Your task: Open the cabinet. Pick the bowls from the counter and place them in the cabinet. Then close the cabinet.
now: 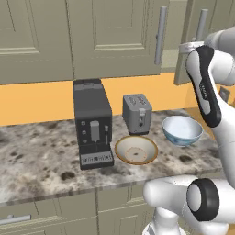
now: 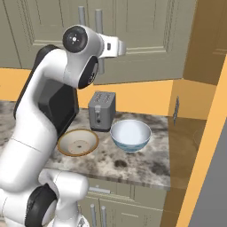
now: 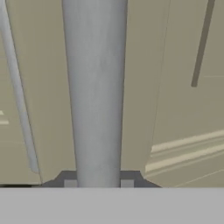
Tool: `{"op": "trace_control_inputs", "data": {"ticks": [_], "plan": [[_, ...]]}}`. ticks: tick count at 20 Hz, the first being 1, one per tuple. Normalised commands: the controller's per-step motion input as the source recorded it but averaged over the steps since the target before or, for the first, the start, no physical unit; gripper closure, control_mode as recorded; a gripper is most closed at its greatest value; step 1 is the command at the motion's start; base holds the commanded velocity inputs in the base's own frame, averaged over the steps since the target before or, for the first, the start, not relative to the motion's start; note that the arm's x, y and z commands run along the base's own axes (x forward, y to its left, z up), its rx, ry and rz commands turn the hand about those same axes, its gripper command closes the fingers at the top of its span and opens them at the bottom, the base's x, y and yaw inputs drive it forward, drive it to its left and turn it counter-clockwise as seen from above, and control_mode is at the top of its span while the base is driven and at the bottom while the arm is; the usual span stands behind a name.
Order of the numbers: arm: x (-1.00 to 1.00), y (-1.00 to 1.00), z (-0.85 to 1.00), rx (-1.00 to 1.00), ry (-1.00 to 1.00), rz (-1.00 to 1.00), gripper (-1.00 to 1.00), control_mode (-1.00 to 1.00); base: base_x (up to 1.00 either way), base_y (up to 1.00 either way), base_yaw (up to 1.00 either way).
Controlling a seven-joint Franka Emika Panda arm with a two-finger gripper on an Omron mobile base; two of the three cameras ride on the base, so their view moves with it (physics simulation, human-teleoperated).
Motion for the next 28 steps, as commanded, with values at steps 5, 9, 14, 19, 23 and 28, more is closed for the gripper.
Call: {"op": "trace_control_inputs", "data": {"ticks": [5, 9, 14, 19, 23, 28], "plan": [[-0.67, -0.47, 0.00, 0.00, 0.05, 0.00, 1.00, -1.00, 0.00, 0.00, 0.00], [-0.62, -0.45, 0.00, 0.00, 0.04, 0.00, 1.00, -1.00, 0.00, 0.00, 0.00], [-0.54, -0.43, 0.00, 0.00, 0.07, 0.00, 1.00, -1.00, 0.00, 0.00, 0.00], [-0.38, -0.34, 0.00, 0.00, 0.04, 0.00, 1.00, -1.00, 0.00, 0.00, 0.00], [-0.18, -0.17, 0.00, 0.00, 0.01, 0.00, -1.00, -1.00, 0.00, 0.00, 0.00], [-0.29, -0.14, 0.00, 0.00, 0.00, 0.00, -1.00, -1.00, 0.00, 0.00, 0.00]]}}
